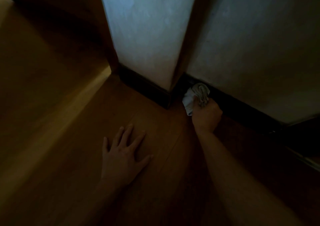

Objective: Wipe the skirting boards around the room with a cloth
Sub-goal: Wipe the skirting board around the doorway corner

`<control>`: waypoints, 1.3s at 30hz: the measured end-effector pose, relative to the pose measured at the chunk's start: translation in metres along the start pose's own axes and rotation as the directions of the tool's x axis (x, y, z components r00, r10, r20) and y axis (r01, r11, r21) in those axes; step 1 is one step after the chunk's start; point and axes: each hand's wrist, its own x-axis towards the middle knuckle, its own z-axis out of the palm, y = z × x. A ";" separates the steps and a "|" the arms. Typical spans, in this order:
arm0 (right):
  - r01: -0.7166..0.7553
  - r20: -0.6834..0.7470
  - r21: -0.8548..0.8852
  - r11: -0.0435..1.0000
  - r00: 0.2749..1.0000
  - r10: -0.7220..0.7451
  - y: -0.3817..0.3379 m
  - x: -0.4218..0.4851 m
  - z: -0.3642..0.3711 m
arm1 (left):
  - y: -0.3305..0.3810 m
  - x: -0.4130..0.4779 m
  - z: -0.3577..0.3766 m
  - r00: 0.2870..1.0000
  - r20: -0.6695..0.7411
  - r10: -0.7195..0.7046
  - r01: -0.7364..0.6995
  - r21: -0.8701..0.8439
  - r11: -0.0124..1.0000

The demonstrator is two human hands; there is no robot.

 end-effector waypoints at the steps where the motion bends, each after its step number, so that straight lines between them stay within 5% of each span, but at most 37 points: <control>1: 0.011 0.005 -0.008 1.000 1.000 -0.011 -0.002 0.000 0.001 | 0.000 0.000 0.000 1.000 0.002 0.000 0.000 0.000 1.000; 13: -0.075 0.005 -0.053 0.996 0.997 0.075 0.034 0.003 -0.045 | 0.016 0.007 0.000 0.995 -0.002 0.102 -0.102 0.036 0.994; 18: -0.066 0.096 -0.085 0.994 0.993 0.074 0.013 0.008 -0.030 | 0.017 0.004 0.001 0.995 -0.025 0.095 -0.095 0.024 0.995; 31: -0.067 0.020 -0.197 0.978 0.997 0.072 0.023 0.006 -0.035 | 0.019 0.008 0.003 0.995 -0.048 0.091 -0.088 0.060 0.994; 39: -0.055 0.092 -0.179 0.982 0.993 0.073 -0.005 0.005 -0.013 | 0.022 0.006 -0.001 0.993 -0.060 0.105 -0.105 0.009 0.994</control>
